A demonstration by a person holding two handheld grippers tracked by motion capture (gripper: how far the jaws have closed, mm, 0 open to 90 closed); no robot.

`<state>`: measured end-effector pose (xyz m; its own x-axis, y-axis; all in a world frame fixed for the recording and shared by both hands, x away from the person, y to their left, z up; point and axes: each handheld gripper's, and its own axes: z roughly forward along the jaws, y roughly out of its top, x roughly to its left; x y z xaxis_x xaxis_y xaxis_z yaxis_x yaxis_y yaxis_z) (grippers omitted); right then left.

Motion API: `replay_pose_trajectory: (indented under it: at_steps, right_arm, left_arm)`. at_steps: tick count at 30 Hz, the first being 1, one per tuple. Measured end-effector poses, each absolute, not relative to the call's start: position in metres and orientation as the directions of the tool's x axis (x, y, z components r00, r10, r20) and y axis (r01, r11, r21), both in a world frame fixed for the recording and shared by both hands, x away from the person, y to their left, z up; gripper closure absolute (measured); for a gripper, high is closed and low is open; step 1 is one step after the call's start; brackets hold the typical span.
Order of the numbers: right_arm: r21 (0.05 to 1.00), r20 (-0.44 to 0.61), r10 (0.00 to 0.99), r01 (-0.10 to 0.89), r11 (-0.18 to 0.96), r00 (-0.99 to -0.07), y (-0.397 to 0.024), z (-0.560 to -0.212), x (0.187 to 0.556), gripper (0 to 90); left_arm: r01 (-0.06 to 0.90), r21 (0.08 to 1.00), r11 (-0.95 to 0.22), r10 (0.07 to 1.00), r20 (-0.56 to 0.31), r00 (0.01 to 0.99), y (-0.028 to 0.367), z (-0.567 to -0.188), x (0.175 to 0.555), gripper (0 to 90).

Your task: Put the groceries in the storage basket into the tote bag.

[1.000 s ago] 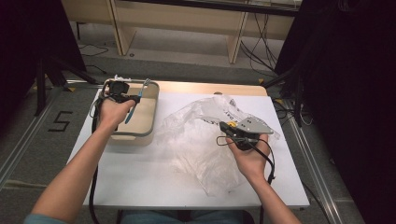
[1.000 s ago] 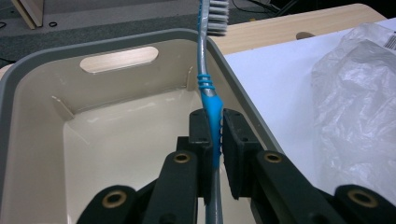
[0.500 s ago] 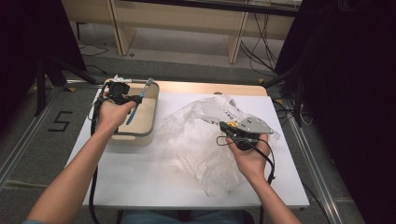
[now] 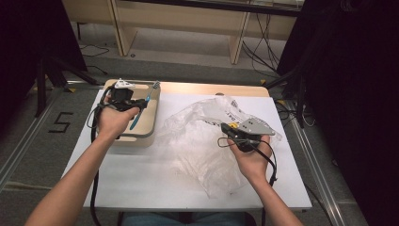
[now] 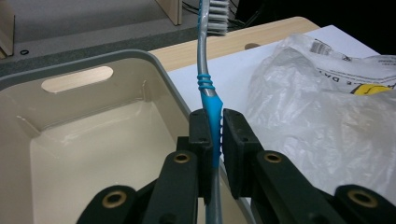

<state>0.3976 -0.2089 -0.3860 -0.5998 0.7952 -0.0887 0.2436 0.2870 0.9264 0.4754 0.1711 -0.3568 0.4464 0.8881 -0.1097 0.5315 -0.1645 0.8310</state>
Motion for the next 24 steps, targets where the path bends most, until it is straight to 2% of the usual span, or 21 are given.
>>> replay_pose_trajectory:
  at_steps: [24]
  right_arm:
    - [0.926, -0.090, 0.794, 0.243, 0.288, -0.601, -0.208, -0.386, 0.397, 90.0]
  left_arm:
    - [0.487, 0.851, -0.194, 0.857, -0.094, 0.507, 0.160, -0.359, 0.450, 82.0]
